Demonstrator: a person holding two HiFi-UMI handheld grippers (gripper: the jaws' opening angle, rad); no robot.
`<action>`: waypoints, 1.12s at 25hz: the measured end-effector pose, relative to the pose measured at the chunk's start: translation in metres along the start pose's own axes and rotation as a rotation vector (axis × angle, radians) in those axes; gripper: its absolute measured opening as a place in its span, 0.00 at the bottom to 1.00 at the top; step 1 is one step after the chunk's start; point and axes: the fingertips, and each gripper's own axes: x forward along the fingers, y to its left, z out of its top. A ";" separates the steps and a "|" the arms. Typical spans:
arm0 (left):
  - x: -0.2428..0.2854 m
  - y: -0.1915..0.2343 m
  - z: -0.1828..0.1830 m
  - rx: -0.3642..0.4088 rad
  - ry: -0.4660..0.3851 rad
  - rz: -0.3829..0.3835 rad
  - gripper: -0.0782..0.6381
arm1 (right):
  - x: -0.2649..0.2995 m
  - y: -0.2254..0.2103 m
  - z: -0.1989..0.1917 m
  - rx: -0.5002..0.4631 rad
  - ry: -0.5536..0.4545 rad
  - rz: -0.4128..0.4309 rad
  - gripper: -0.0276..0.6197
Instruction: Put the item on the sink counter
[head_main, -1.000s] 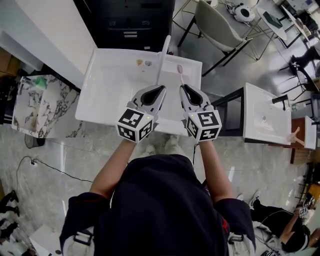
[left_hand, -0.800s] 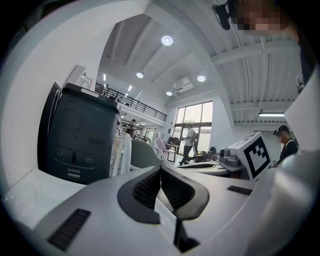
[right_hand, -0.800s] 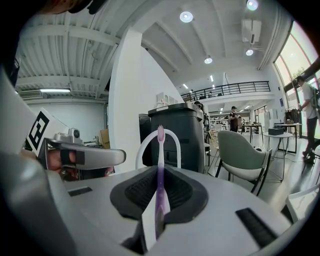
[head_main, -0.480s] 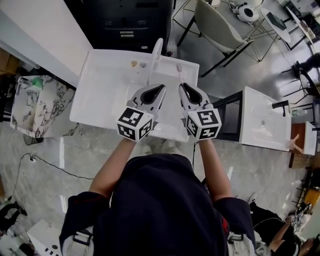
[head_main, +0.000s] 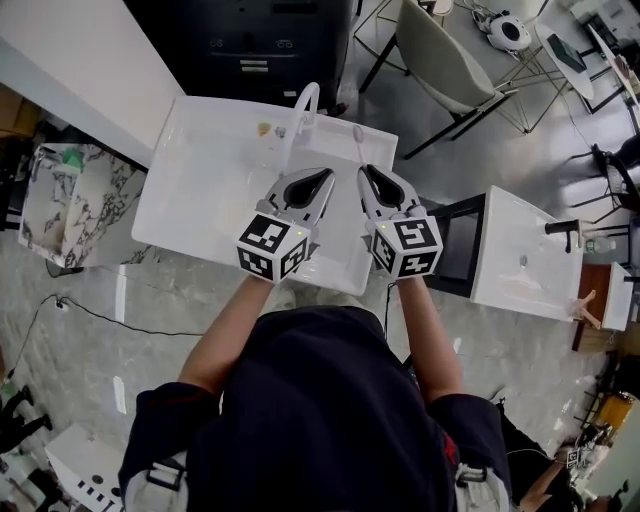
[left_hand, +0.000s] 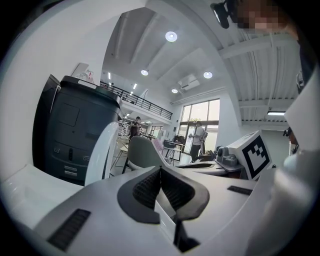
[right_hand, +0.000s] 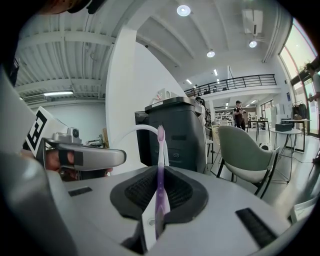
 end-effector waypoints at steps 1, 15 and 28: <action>0.003 0.001 0.000 -0.002 0.000 0.004 0.13 | 0.002 -0.002 0.000 -0.002 0.003 0.006 0.14; 0.042 0.015 -0.012 -0.053 0.017 0.077 0.13 | 0.028 -0.034 -0.011 -0.013 0.051 0.085 0.14; 0.068 0.033 -0.023 -0.084 0.039 0.161 0.13 | 0.060 -0.060 -0.020 -0.016 0.087 0.166 0.14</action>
